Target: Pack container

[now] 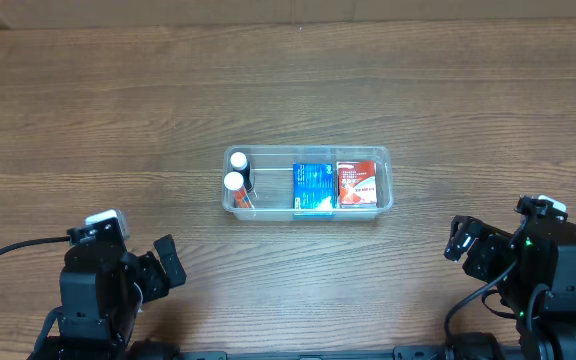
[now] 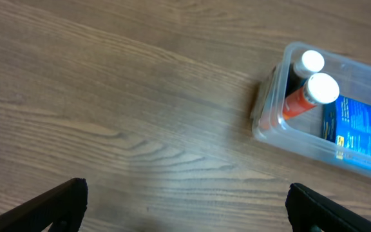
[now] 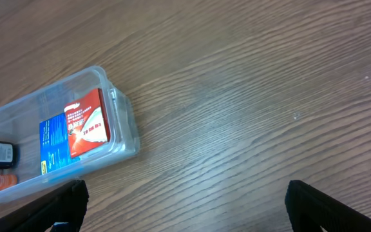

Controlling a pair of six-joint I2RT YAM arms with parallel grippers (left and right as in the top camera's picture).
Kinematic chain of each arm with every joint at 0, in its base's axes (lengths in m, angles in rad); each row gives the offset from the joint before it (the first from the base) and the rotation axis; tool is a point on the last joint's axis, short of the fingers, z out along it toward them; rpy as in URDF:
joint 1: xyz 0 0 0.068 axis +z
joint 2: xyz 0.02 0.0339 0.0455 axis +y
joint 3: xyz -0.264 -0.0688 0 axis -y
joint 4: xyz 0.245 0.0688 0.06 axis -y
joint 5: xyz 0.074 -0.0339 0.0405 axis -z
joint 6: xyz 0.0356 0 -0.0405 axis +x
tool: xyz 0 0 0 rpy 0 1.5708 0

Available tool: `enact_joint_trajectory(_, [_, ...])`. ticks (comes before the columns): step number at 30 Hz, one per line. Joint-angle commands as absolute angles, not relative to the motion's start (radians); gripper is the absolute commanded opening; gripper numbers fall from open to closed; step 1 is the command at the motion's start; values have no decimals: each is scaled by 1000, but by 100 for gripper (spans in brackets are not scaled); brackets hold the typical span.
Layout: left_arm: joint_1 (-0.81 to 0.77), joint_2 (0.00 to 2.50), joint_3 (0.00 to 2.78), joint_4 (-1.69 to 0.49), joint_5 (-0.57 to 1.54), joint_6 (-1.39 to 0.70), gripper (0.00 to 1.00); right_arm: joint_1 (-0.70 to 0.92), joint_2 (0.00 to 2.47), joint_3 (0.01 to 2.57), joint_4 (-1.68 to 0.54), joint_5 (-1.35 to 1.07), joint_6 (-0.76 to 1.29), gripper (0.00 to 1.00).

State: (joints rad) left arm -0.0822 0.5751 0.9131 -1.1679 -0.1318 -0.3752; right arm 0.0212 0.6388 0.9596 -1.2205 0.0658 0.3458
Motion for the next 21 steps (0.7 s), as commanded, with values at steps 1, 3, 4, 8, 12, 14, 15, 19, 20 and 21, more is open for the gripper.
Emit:
enact_joint_trajectory(1, [-86,568,904,-1174,-138,-397,100,25,637,957,-1218,61,360,100])
enact_joint_trajectory(3, [-86,568,904,-1174,-138,-397,100,25,637,957,-1218,61,360,100])
enact_joint_trajectory(4, [-86,568,904,-1174,-138,-397,100,25,637,957,-1218,62,360,100])
enact_joint_trajectory(8, [-86,568,904,-1174,-138,-397,100,25,637,957,-1218,61,360,100])
enact_joint_trajectory(12, [-86,568,904,-1174,-138,-397,100,25,637,957,-1222,61,360,100])
enact_joint_trajectory(14, [-86,568,904,-1174,-138,-397,100,25,637,957,-1221,57,360,100])
enact_joint_trajectory(15, [-86,568,904,-1174,-138,-397,100,25,637,957,-1221,57,360,100])
enact_joint_trajectory(19, [-86,568,904,-1174,-138,-397,100,27,628,912,-1115,45,279,100])
enact_joint_trajectory(20, [-86,568,904,-1174,-138,-397,100,29,619,889,-1072,35,242,100])
enact_joint_trajectory(21, [-86,568,904,-1174,-138,-397,100,33,607,865,-1030,22,201,100])
